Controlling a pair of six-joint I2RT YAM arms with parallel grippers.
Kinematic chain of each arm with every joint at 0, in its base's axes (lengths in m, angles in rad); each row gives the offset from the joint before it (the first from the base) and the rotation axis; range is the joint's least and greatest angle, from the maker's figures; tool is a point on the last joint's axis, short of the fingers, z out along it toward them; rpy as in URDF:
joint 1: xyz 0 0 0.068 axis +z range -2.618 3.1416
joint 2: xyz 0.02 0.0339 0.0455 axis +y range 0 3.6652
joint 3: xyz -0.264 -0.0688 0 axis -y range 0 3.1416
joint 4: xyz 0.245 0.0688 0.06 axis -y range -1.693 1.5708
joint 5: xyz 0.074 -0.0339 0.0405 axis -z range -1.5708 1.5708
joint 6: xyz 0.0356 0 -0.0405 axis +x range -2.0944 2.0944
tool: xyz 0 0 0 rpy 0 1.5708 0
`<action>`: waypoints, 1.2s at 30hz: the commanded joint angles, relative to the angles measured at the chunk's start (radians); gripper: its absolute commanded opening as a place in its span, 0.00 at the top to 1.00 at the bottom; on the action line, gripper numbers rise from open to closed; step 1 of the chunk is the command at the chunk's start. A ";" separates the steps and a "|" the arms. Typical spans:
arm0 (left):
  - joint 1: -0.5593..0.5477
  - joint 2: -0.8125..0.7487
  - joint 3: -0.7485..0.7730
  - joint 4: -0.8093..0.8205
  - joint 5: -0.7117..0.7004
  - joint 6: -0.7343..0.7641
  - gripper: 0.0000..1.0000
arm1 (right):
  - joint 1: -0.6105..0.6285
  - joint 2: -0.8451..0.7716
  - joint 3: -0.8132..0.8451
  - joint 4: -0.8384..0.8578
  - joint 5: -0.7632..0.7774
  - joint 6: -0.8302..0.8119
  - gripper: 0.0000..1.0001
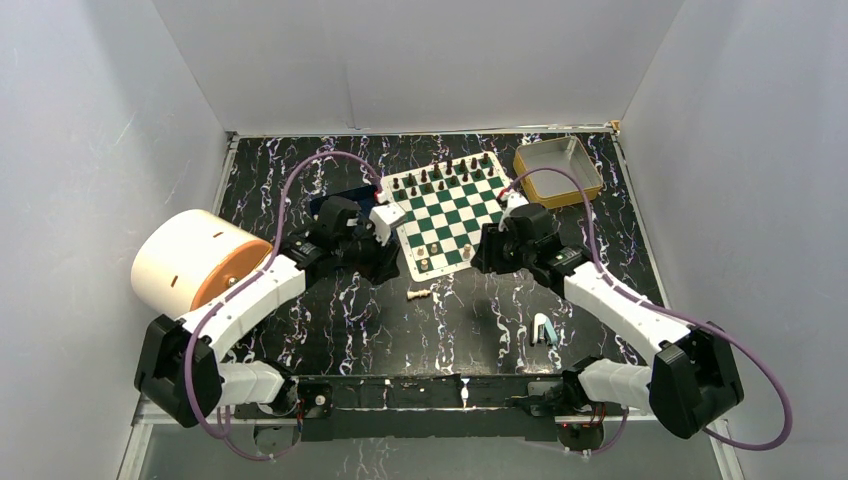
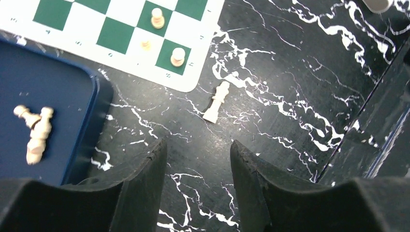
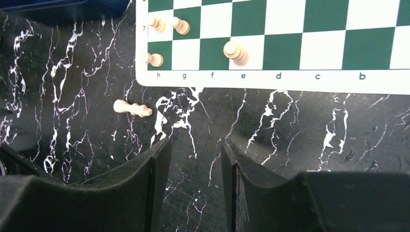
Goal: Set up the chess pieces on the board
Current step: Pick up the chess piece at the center of the board.
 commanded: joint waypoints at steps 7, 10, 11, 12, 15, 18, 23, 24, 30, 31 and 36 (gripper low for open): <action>-0.081 0.098 -0.033 0.109 0.069 0.241 0.57 | -0.108 -0.061 -0.015 0.074 -0.103 -0.004 0.48; -0.120 0.131 -0.044 0.148 0.025 0.260 0.59 | -0.134 -0.066 -0.011 0.065 -0.122 -0.011 0.48; -0.133 0.151 -0.045 0.157 0.015 0.266 0.59 | -0.140 -0.071 -0.015 0.072 -0.128 -0.010 0.48; -0.142 0.166 -0.044 0.166 0.015 0.272 0.60 | -0.147 -0.079 -0.022 0.080 -0.136 -0.005 0.48; -0.168 0.209 -0.041 0.176 0.019 0.287 0.63 | -0.162 -0.086 -0.030 0.097 -0.171 0.011 0.48; -0.185 0.240 -0.051 0.178 -0.004 0.293 0.64 | -0.168 -0.087 -0.024 0.093 -0.189 0.013 0.48; -0.195 0.285 -0.071 0.197 -0.019 0.292 0.66 | -0.170 -0.088 -0.019 0.093 -0.199 0.010 0.48; -0.196 0.292 -0.068 0.194 -0.021 0.292 0.67 | -0.171 -0.088 -0.020 0.096 -0.200 0.012 0.48; -0.197 0.319 -0.061 0.191 -0.029 0.308 0.67 | -0.171 -0.096 -0.032 0.115 -0.203 0.025 0.49; -0.196 0.327 -0.062 0.191 -0.024 0.312 0.67 | -0.171 -0.096 -0.034 0.118 -0.206 0.026 0.48; -0.204 0.358 -0.063 0.191 -0.005 0.313 0.69 | -0.171 -0.099 -0.034 0.118 -0.208 0.021 0.48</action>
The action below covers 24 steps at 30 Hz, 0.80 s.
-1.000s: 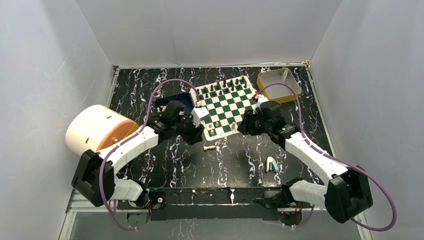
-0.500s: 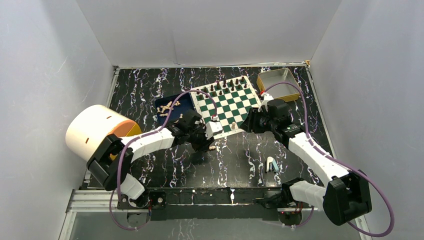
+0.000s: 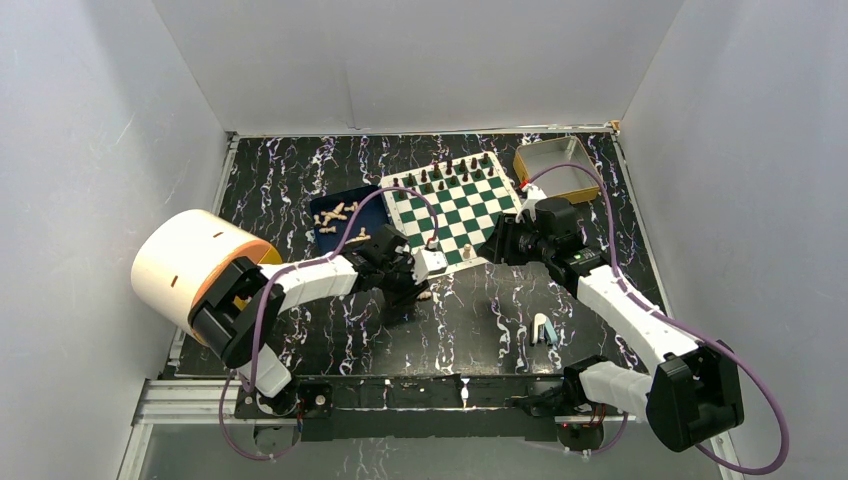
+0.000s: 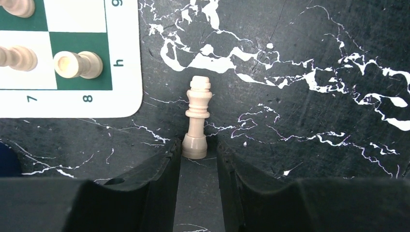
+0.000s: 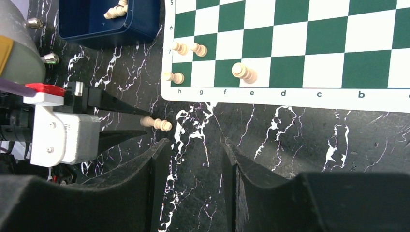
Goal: Set up the chess pieces on the board
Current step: Pick up the chess piece at the center of the board.
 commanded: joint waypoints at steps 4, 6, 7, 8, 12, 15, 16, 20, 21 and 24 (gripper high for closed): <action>-0.017 0.026 0.004 0.003 0.016 0.018 0.71 | -0.007 -0.034 -0.006 0.049 -0.012 0.002 0.49; -0.019 0.034 0.007 0.000 0.003 0.010 0.78 | -0.006 -0.036 -0.010 0.050 -0.013 0.006 0.49; -0.021 0.034 0.011 -0.005 0.004 0.007 0.80 | -0.007 -0.040 -0.013 0.052 -0.013 0.009 0.49; -0.021 0.033 0.014 -0.013 0.005 0.003 0.82 | -0.007 -0.043 -0.016 0.055 -0.013 0.012 0.49; -0.022 0.014 0.021 -0.048 0.002 -0.018 0.90 | -0.007 -0.055 -0.023 0.063 -0.012 0.027 0.49; -0.022 -0.019 0.020 -0.060 -0.004 -0.061 0.94 | -0.006 -0.060 -0.023 0.063 -0.030 0.048 0.49; -0.022 -0.034 0.018 -0.062 -0.004 -0.081 0.95 | -0.006 -0.060 -0.022 0.063 -0.042 0.063 0.49; -0.022 -0.118 -0.021 -0.024 0.007 -0.175 0.96 | -0.007 -0.062 -0.024 0.093 -0.151 0.124 0.48; -0.022 -0.143 -0.034 -0.005 0.016 -0.195 0.97 | -0.007 -0.059 -0.024 0.109 -0.191 0.136 0.48; -0.022 -0.217 -0.077 0.056 0.052 -0.249 0.97 | -0.005 -0.037 -0.013 0.139 -0.303 0.159 0.43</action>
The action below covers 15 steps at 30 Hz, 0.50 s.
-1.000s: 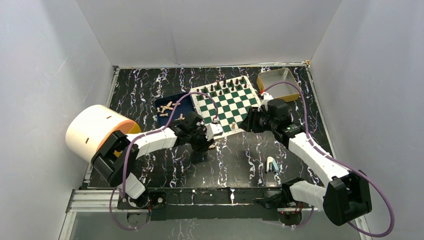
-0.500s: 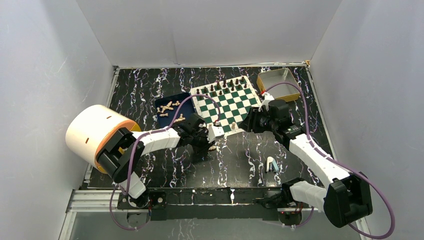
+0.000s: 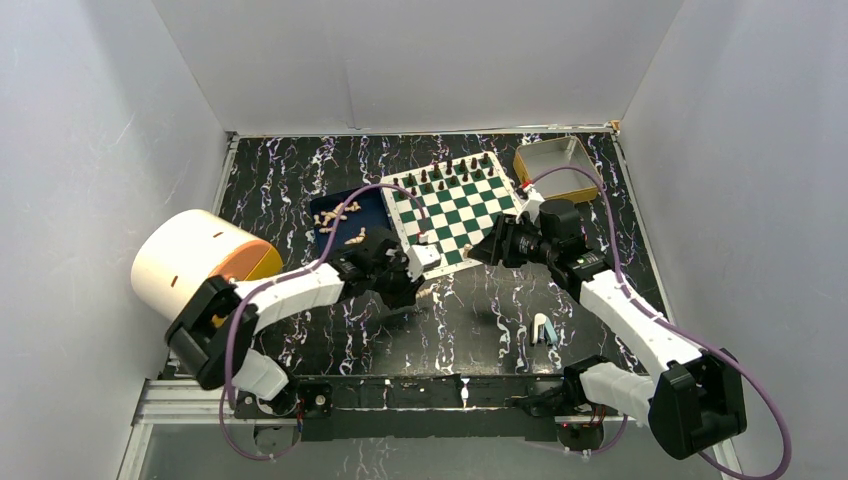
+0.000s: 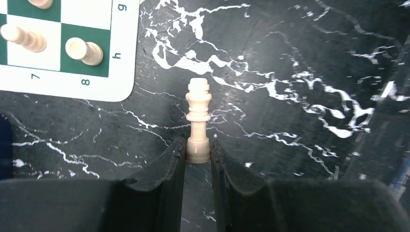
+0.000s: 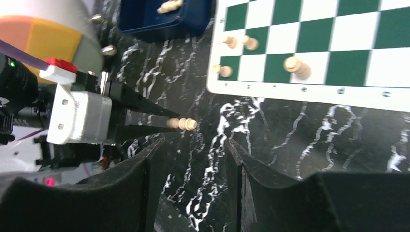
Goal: Set up the chess pieces on the board
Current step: Pick up the chess piece at the center of the board, then place the chess piece on the chessboard.
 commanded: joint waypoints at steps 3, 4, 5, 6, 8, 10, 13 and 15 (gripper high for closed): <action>-0.007 -0.198 -0.081 0.149 0.074 -0.151 0.98 | 0.008 0.035 0.022 0.116 -0.252 0.070 0.38; -0.007 -0.222 -0.090 0.174 0.081 -0.171 0.98 | 0.017 0.050 0.028 0.118 -0.272 0.071 0.37; -0.007 -0.241 -0.098 0.197 0.087 -0.187 0.99 | 0.028 0.067 0.034 0.117 -0.289 0.068 0.36; -0.007 -0.257 -0.102 0.217 0.095 -0.203 0.99 | 0.042 0.088 0.042 0.118 -0.308 0.062 0.36; -0.007 -0.281 -0.103 0.247 0.110 -0.224 0.99 | 0.069 0.132 0.067 0.106 -0.341 0.046 0.36; -0.007 -0.295 -0.102 0.275 0.126 -0.247 0.99 | 0.087 0.166 0.091 0.084 -0.356 0.038 0.36; -0.008 -0.305 -0.112 0.331 0.153 -0.291 0.99 | 0.105 0.189 0.102 0.092 -0.362 0.040 0.35; -0.007 -0.304 -0.119 0.356 0.163 -0.309 0.99 | 0.113 0.196 0.099 0.116 -0.380 0.056 0.37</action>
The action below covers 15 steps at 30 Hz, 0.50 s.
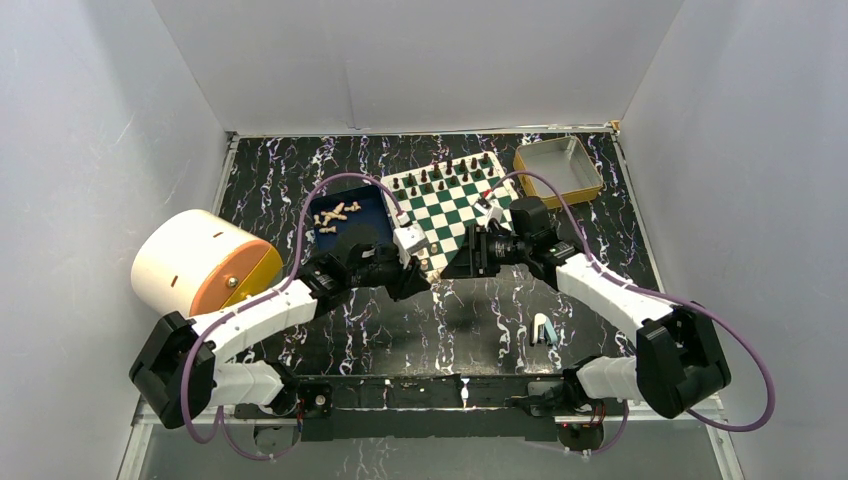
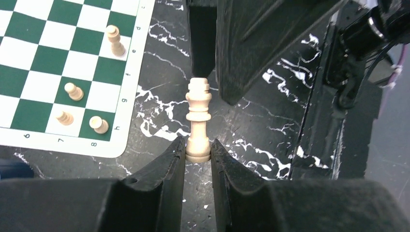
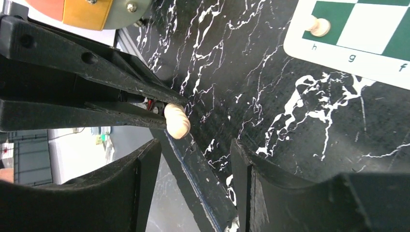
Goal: Set up the chess pieces on the board
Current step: Place the chess piece on the chessboard.
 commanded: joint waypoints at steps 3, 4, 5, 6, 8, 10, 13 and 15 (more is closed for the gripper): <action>-0.005 -0.025 -0.018 0.106 0.060 -0.071 0.99 | 0.028 0.017 0.065 0.054 -0.082 0.005 0.42; -0.004 -0.024 -0.018 0.107 0.065 -0.071 0.99 | 0.029 0.021 0.065 0.054 -0.081 0.002 0.43; -0.004 -0.024 -0.020 0.110 0.074 -0.071 0.99 | 0.029 0.023 0.064 0.054 -0.080 0.003 0.43; -0.004 -0.024 -0.021 0.110 0.080 -0.071 0.99 | 0.030 0.026 0.060 0.054 -0.080 0.008 0.44; -0.004 -0.022 -0.018 0.105 0.089 -0.066 0.99 | 0.030 0.028 0.050 0.099 -0.078 0.029 0.46; -0.004 -0.024 -0.016 0.098 0.090 -0.062 1.00 | 0.031 0.030 0.039 0.127 -0.084 0.052 0.49; -0.004 -0.031 -0.020 0.106 0.092 -0.063 1.00 | 0.034 0.033 0.029 0.165 -0.103 0.074 0.55; -0.004 -0.032 -0.020 0.102 0.090 -0.061 1.00 | 0.034 0.031 0.023 0.187 -0.103 0.086 0.61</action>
